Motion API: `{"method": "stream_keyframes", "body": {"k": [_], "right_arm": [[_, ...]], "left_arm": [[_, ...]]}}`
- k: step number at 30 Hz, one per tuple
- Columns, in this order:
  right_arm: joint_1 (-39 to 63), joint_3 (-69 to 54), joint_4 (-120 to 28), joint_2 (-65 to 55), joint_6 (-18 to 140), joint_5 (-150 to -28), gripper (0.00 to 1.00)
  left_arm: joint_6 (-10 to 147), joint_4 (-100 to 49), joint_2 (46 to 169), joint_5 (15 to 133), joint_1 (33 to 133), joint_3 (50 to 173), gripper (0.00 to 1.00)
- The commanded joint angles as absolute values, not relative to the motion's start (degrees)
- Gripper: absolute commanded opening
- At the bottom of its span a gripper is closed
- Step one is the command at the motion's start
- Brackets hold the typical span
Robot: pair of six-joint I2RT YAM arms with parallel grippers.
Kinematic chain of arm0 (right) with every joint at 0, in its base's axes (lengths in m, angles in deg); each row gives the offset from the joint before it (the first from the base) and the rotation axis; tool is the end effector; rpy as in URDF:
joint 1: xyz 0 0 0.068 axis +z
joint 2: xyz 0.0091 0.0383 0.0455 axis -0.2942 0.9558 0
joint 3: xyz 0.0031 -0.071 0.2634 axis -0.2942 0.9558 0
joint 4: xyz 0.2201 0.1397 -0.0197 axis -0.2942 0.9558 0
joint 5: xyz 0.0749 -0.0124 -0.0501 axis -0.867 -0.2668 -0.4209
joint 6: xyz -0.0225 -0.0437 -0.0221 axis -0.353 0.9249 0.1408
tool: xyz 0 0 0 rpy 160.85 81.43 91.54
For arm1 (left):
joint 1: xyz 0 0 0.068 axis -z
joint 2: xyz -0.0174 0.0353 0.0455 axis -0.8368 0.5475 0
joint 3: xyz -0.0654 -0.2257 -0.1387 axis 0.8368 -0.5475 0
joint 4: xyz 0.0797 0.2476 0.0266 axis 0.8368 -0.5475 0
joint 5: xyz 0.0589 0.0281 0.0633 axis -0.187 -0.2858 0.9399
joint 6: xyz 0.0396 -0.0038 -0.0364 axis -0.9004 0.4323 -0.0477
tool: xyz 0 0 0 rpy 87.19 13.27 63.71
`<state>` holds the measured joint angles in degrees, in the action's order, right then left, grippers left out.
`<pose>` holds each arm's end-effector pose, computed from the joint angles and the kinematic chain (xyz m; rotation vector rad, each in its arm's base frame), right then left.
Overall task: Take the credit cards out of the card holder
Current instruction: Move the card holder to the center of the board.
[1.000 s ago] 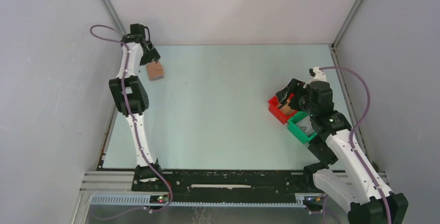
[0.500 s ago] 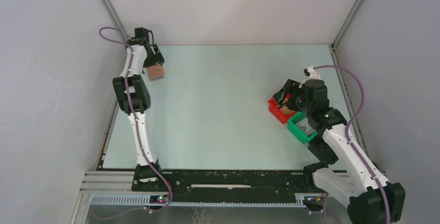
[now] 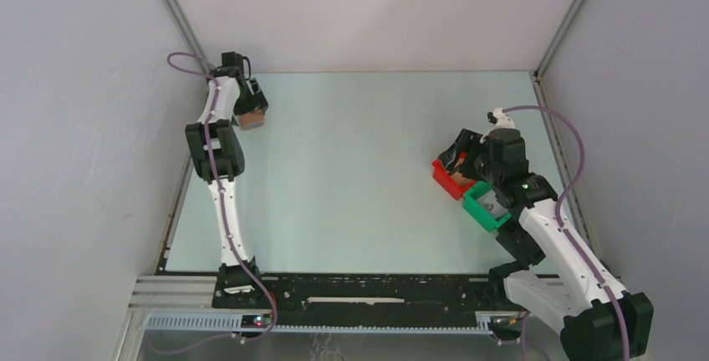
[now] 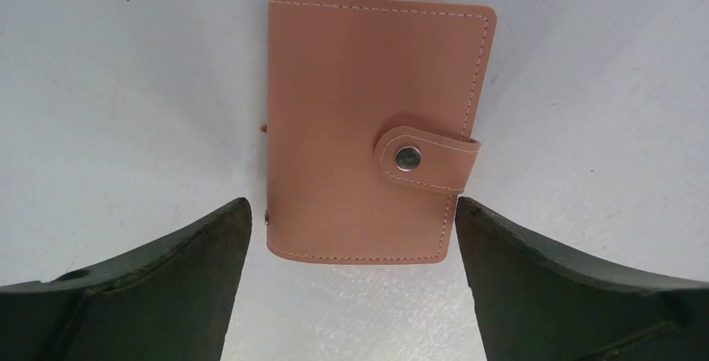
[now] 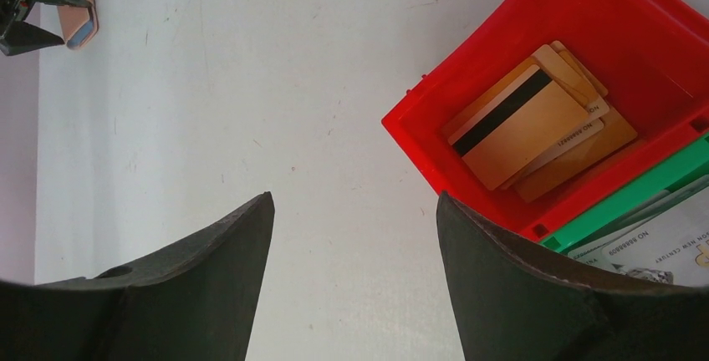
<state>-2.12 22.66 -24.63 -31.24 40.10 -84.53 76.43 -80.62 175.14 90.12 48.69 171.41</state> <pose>0.2049 0.0572 0.2896 0.2015 2.1585 0.4980 0.5253 0.0800 0.1824 -0.6819 2.5924 0.1295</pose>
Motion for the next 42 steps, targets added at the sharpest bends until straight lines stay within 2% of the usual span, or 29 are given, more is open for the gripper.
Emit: {"method": "stream_keyframes", "body": {"k": [1,11,18,27,35,42], "right_arm": [[-1.34,20.67,-24.08,-31.76,39.31,-83.67,0.8],[-0.41,20.63,-23.47,-32.3,38.46,-83.35,0.8],[0.36,20.67,-23.26,-32.6,38.05,-83.27,0.79],[0.91,20.89,-23.73,-32.98,37.62,-83.47,0.79],[1.25,22.0,-24.01,-33.15,37.61,-85.62,0.79],[2.66,24.62,-23.54,-33.07,36.04,-87.41,0.78]], "left_arm": [[76.94,-81.36,175.58,88.28,48.77,173.3,0.95],[77.38,-83.41,175.19,87.0,48.81,170.62,0.8],[77.83,-81.01,169.16,86.66,49.42,164.13,0.62],[78.23,-78.54,154.55,84.2,55.65,146.62,0.62],[76.81,-77.44,141.99,83.97,69.94,129.59,0.65],[82.5,-70.54,132.01,77.59,83.14,112.91,0.68]]}}
